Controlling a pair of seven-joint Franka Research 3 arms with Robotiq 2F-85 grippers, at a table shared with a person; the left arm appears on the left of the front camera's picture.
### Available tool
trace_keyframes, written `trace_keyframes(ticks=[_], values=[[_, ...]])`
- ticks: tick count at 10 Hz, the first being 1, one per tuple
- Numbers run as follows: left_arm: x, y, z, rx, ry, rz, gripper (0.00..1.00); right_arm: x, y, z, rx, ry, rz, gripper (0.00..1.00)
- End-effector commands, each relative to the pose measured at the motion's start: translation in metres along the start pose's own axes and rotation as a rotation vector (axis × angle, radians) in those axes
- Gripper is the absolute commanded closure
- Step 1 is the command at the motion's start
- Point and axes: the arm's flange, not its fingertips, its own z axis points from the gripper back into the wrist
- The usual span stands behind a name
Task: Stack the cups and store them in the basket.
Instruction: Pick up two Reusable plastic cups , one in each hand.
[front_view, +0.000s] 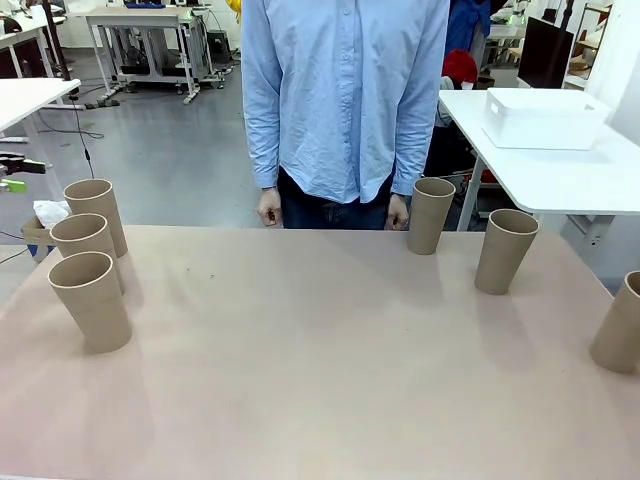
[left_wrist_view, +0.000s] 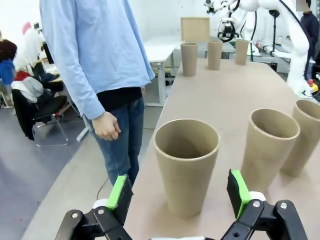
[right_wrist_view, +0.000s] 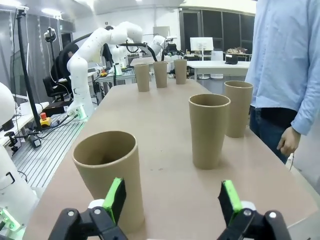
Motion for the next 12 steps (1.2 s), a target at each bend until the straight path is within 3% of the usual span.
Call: trace_keyframes(ticks=[1, 5, 6, 7, 10, 12], values=[[-0.017, 0.017, -0.002, 0.014, -0.023, -0.036, 0.0, -0.002, -0.007, 0.002, 0.004, -0.032, 0.025, 0.0], [-0.051, 0.018, -0.015, 0.014, -0.027, -0.003, 0.0, -0.014, -0.015, 0.0, 0.008, -0.041, 0.002, 0.0], [-0.053, 0.017, -0.023, 0.024, -0.059, 0.024, 0.0, -0.013, -0.019, -0.003, 0.051, -0.013, -0.062, 0.0], [-0.057, 0.012, -0.019, 0.011, -0.015, 0.016, 0.0, -0.015, -0.007, -0.004, 0.008, -0.016, -0.015, 0.0], [-0.057, 0.012, -0.019, 0.011, -0.015, 0.016, 0.0, -0.015, -0.007, -0.004, 0.008, -0.016, -0.015, 0.0], [-0.066, 0.011, -0.022, 0.033, -0.037, 0.014, 0.0, -0.024, -0.015, -0.004, 0.078, -0.005, 0.006, 0.0]])
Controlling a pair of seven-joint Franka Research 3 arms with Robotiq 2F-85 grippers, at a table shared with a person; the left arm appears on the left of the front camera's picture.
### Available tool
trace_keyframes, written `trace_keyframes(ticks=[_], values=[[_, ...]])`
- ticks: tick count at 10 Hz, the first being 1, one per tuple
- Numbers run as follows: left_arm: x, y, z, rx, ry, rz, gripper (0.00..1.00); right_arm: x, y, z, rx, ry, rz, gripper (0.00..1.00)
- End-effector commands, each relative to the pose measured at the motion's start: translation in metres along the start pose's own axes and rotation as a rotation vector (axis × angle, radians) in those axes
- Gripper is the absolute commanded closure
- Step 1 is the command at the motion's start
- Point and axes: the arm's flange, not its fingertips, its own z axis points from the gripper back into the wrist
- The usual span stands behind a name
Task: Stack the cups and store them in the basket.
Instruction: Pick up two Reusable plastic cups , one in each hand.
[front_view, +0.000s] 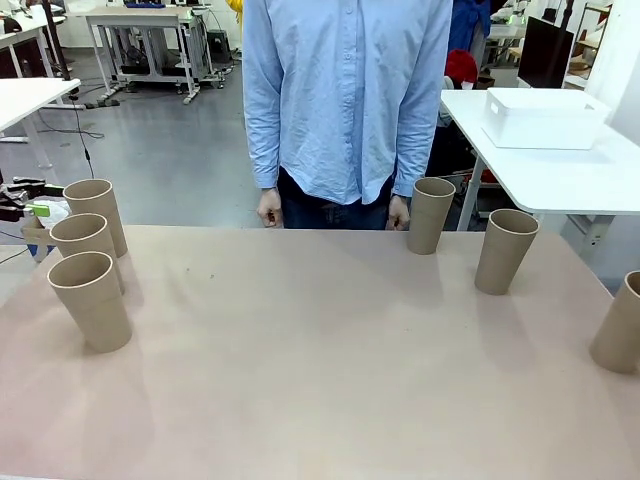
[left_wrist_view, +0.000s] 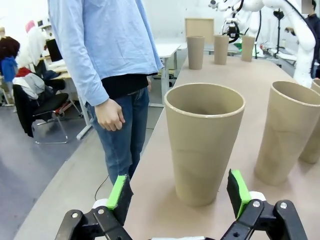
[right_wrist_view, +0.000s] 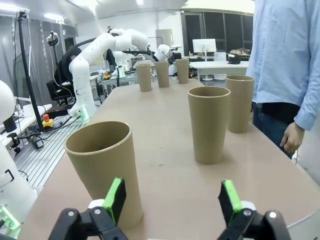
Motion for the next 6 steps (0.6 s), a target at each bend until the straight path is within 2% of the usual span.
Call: trace_keyframes(ticks=[1, 6], values=[[-0.012, -0.005, -0.004, 0.027, -0.026, -0.004, 0.0, -0.011, -0.007, 0.003, 0.096, 0.004, 0.051, 0.0], [-0.029, -0.016, -0.03, 0.025, 0.013, -0.006, 0.0, -0.044, -0.004, -0.011, 0.228, 0.076, 0.096, 0.0]])
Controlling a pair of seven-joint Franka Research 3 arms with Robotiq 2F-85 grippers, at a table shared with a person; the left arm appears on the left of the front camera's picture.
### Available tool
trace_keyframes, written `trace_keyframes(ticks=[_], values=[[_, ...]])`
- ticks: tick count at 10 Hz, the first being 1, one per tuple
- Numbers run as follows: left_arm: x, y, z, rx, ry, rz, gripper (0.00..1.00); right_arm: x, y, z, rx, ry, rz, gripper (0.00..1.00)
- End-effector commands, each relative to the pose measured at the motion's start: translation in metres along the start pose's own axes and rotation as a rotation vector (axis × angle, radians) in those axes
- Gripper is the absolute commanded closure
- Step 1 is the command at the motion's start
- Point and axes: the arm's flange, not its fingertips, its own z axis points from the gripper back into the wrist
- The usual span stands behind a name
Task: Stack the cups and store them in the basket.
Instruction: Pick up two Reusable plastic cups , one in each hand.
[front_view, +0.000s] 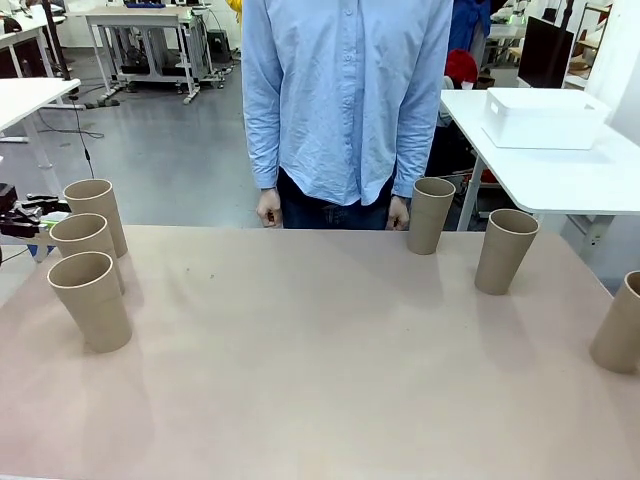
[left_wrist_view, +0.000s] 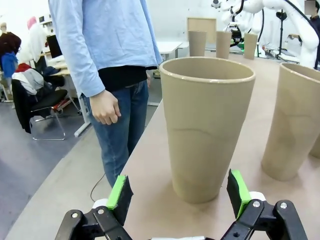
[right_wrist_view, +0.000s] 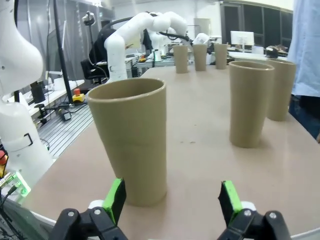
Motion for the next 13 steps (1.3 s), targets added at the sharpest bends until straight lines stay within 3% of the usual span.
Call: trace_keyframes(ticks=[1, 3, 4, 5, 8, 10, 13], values=[[0.005, -0.016, -0.013, 0.023, 0.012, -0.012, 0.0, -0.006, 0.003, -0.001, 0.035, -0.015, 0.061, 0.0], [0.006, -0.017, -0.02, 0.058, 0.017, -0.002, 0.0, -0.009, 0.003, -0.008, 0.003, -0.057, 0.071, 0.0], [0.011, -0.016, -0.02, 0.05, 0.01, 0.023, 0.0, -0.007, -0.001, -0.006, 0.017, -0.013, 0.012, 0.0], [-0.002, -0.002, -0.015, 0.022, 0.018, 0.013, 0.0, -0.007, -0.001, -0.006, 0.017, -0.013, 0.012, 0.0], [-0.003, -0.003, -0.016, 0.03, 0.023, 0.021, 0.0, -0.01, -0.001, -0.006, 0.012, -0.024, 0.01, 0.0], [-0.003, -0.007, -0.015, -0.029, -0.042, 0.042, 0.0, -0.01, -0.002, -0.009, 0.009, -0.042, 0.016, 0.0], [-0.004, -0.017, -0.013, -0.048, -0.059, 0.044, 0.0, -0.008, -0.001, -0.011, 0.027, -0.092, 0.052, 0.0]])
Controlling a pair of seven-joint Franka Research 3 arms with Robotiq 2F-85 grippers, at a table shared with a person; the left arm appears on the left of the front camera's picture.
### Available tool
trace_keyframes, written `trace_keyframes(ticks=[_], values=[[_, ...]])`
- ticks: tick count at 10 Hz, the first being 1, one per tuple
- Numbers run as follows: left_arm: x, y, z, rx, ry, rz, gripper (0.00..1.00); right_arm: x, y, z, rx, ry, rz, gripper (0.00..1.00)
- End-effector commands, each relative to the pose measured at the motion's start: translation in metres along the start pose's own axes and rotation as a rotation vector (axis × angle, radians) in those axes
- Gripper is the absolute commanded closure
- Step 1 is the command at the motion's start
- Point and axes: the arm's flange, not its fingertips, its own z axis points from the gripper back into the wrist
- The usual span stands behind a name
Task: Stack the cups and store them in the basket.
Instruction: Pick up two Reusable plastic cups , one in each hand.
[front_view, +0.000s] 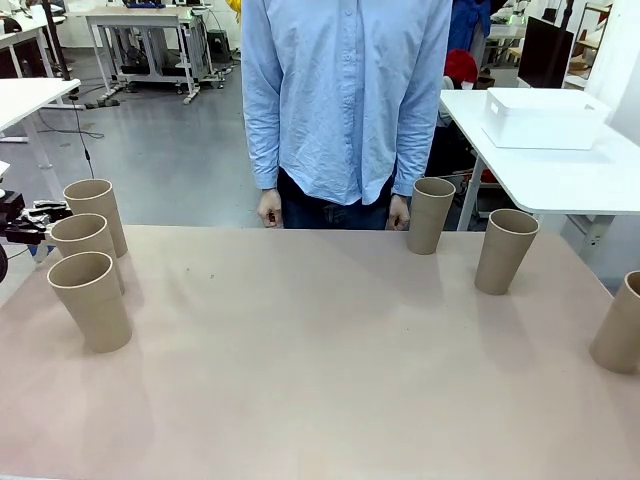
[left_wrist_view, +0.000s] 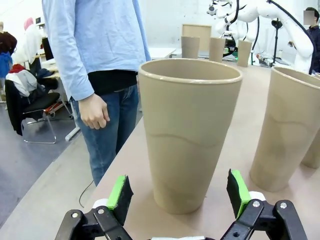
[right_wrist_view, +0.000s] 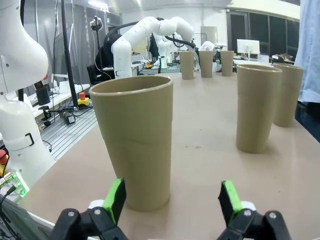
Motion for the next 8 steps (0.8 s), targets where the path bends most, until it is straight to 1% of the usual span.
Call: trace_keyframes(ticks=[1, 3, 8], values=[[0.004, -0.002, 0.0, -0.02, -0.033, 0.007, 0.0, 0.004, -0.001, -0.004, 0.025, -0.045, 0.032, 0.0], [0.005, -0.001, 0.003, -0.03, -0.046, 0.018, 0.0, 0.004, 0.0, -0.01, 0.063, -0.059, 0.024, 0.0], [0.008, -0.004, 0.002, -0.014, -0.062, 0.011, 0.0, -0.008, 0.006, -0.031, 0.133, -0.049, 0.084, 0.0]])
